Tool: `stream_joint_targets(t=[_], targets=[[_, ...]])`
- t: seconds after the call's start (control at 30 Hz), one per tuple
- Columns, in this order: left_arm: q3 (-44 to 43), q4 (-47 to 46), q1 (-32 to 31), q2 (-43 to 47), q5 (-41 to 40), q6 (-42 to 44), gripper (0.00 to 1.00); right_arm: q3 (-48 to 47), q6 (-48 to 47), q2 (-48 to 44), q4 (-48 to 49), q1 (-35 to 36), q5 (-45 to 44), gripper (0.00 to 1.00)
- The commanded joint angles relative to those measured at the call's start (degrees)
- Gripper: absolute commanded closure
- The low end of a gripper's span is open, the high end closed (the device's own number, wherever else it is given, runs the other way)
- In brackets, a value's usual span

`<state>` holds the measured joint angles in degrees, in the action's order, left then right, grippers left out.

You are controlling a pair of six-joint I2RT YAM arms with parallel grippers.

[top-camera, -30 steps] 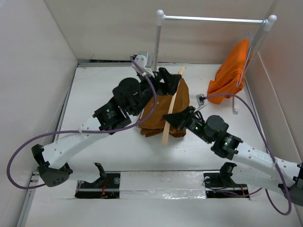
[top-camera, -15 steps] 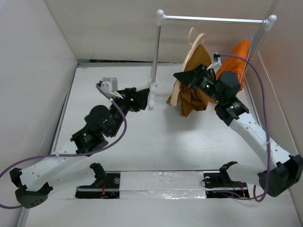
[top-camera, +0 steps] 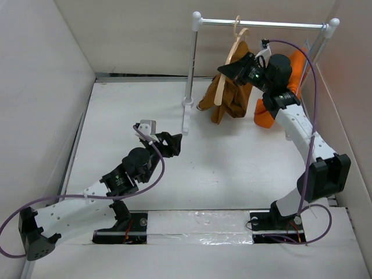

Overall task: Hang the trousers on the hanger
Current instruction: Place the hanger at the clothesline.

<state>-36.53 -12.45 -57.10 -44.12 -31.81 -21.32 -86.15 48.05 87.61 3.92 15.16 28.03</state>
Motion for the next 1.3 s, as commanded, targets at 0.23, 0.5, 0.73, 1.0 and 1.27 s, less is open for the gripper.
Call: stream_joint_targets(t=[0.23, 0.5, 0.73, 1.0, 1.27], targets=[[7.52, -11.19, 0.15, -0.62, -3.09, 5.15, 0.41, -11.76, -2.61, 3.61, 13.48, -3.38, 8.44, 1.00], [7.97, -9.87, 0.15, -0.01, -2.38, 4.18, 0.42, -12.20, -2.61, 3.35, 14.80, -4.52, 8.88, 1.00], [9.81, -10.40, 0.15, 2.63, -3.51, 4.01, 0.41, -6.58, -1.03, 5.37, 18.05, -6.11, 9.59, 1.00], [9.55, -10.23, 0.15, 0.88, -4.31, 3.92, 0.41, 0.19, -2.08, 3.62, 20.07, -7.15, 11.34, 0.88], [9.20, -9.61, 0.15, 0.00, -6.42, 2.43, 0.40, 1.51, -13.85, -5.06, 7.79, -7.77, 4.25, 0.08]])
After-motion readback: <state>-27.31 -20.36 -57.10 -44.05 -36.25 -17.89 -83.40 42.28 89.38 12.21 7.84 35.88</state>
